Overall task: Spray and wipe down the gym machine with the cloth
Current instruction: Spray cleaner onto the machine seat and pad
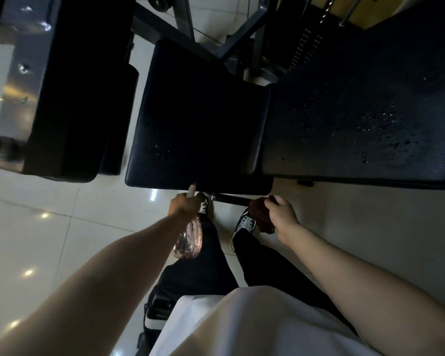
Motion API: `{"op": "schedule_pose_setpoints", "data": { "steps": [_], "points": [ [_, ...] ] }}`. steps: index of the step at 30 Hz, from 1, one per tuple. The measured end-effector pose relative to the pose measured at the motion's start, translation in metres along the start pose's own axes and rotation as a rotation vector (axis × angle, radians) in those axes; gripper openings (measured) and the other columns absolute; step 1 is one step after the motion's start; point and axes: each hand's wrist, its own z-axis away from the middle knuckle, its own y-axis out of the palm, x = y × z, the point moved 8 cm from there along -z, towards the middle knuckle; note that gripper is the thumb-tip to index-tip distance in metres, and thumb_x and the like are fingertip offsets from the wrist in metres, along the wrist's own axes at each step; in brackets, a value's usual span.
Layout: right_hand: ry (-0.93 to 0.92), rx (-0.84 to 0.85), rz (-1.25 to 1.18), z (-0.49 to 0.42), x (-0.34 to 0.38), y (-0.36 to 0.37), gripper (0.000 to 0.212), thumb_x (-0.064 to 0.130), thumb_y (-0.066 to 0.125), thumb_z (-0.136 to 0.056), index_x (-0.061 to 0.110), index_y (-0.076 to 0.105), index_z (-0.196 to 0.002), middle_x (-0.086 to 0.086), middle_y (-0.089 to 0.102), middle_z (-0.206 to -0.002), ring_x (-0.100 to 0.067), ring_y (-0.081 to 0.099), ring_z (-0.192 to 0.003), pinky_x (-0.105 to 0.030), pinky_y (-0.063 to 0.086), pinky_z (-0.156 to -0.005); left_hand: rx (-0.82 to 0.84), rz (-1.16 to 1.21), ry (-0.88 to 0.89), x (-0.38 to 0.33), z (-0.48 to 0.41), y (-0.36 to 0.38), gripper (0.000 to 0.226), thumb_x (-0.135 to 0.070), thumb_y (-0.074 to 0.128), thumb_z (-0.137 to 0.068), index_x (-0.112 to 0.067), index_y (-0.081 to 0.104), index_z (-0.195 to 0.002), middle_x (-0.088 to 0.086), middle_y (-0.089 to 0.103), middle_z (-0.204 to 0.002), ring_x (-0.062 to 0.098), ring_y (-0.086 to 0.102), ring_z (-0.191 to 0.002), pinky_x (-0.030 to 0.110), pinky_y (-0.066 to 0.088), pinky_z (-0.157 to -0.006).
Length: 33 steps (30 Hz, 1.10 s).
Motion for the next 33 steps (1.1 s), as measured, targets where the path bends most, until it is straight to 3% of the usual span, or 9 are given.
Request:
{"op": "schedule_pose_setpoints", "data": {
  "steps": [3, 6, 10, 13, 22, 26, 29, 31, 33],
  "points": [
    [-0.010, 0.054, 0.021, 0.002, 0.002, 0.018, 0.020, 0.022, 0.055, -0.103, 0.016, 0.063, -0.120, -0.009, 0.069, -0.111, -0.019, 0.068, -0.083, -0.024, 0.051, -0.055, -0.123, 0.104, -0.085, 0.021, -0.003, -0.033, 0.043, -0.030, 0.053, -0.090, -0.011, 0.058, -0.129, 0.009, 0.068, -0.100, 0.024, 0.072, -0.070, 0.036, 0.061, -0.071],
    [-0.026, 0.110, 0.081, 0.004, 0.002, 0.042, 0.024, 0.025, 0.056, -0.102, 0.019, 0.063, -0.124, -0.008, 0.068, -0.117, -0.025, 0.067, -0.099, -0.039, 0.059, -0.082, -0.206, 0.234, -0.160, 0.041, -0.005, -0.060, 0.040, -0.024, 0.050, -0.090, -0.010, 0.059, -0.127, 0.010, 0.072, -0.100, 0.022, 0.071, -0.060, 0.024, 0.048, -0.051],
    [-0.034, 0.157, 0.101, 0.007, 0.002, 0.063, 0.018, 0.025, 0.055, -0.102, 0.022, 0.065, -0.117, -0.008, 0.069, -0.111, -0.028, 0.069, -0.098, -0.041, 0.058, -0.080, -0.260, 0.363, -0.253, 0.063, -0.008, -0.082, 0.030, -0.026, 0.048, -0.094, -0.004, 0.062, -0.108, 0.010, 0.074, -0.095, 0.025, 0.074, -0.067, 0.025, 0.049, -0.055],
    [-0.025, 0.182, 0.111, 0.005, -0.001, 0.070, 0.022, 0.029, 0.057, -0.099, 0.026, 0.065, -0.119, -0.007, 0.069, -0.116, -0.028, 0.070, -0.099, -0.046, 0.060, -0.085, -0.256, 0.307, -0.245, 0.064, -0.008, -0.084, 0.035, -0.026, 0.051, -0.091, -0.001, 0.061, -0.113, 0.012, 0.073, -0.091, 0.028, 0.074, -0.068, 0.034, 0.060, -0.067],
    [-0.006, 0.012, -0.001, -0.001, -0.005, 0.011, 0.021, 0.023, 0.055, -0.101, 0.018, 0.063, -0.119, -0.009, 0.069, -0.111, -0.027, 0.067, -0.100, -0.039, 0.055, -0.088, 0.099, 0.082, -0.052, -0.004, -0.007, 0.039, 0.018, -0.033, 0.064, -0.092, -0.015, 0.064, -0.097, 0.012, 0.071, -0.095, 0.031, 0.070, -0.085, 0.043, 0.060, -0.085],
    [0.026, -0.132, -0.034, -0.010, -0.020, -0.035, 0.019, 0.021, 0.055, -0.100, 0.017, 0.064, -0.117, -0.011, 0.067, -0.108, -0.030, 0.065, -0.098, -0.041, 0.055, -0.087, 0.209, 0.003, -0.073, -0.029, 0.005, 0.116, 0.032, -0.037, 0.057, -0.090, -0.009, 0.068, -0.099, 0.013, 0.072, -0.085, 0.029, 0.069, -0.072, 0.034, 0.056, -0.061],
    [0.058, -0.175, -0.067, -0.017, -0.033, -0.058, 0.019, 0.022, 0.055, -0.100, 0.019, 0.064, -0.116, -0.012, 0.067, -0.111, -0.033, 0.065, -0.102, -0.051, 0.055, -0.094, 0.327, -0.078, -0.037, -0.044, 0.005, 0.166, 0.039, -0.029, 0.059, -0.090, -0.009, 0.065, -0.123, 0.018, 0.072, -0.105, 0.037, 0.072, -0.088, 0.030, 0.055, -0.060],
    [0.078, -0.187, -0.090, -0.020, -0.040, -0.067, 0.013, 0.021, 0.053, -0.101, 0.022, 0.061, -0.112, -0.010, 0.065, -0.108, -0.031, 0.064, -0.100, -0.046, 0.055, -0.093, 0.370, -0.086, -0.040, -0.049, 0.003, 0.186, 0.042, -0.026, 0.065, -0.091, -0.003, 0.063, -0.127, 0.020, 0.069, -0.108, 0.035, 0.071, -0.086, 0.024, 0.048, -0.050],
    [0.070, -0.200, -0.113, -0.019, -0.041, -0.074, 0.012, 0.020, 0.053, -0.102, 0.020, 0.061, -0.110, -0.010, 0.065, -0.105, -0.027, 0.064, -0.093, -0.038, 0.056, -0.081, 0.359, -0.110, -0.027, -0.052, -0.005, 0.196, 0.044, -0.027, 0.067, -0.091, 0.003, 0.064, -0.122, 0.022, 0.070, -0.113, 0.037, 0.071, -0.096, 0.030, 0.053, -0.059]
  ]
}}
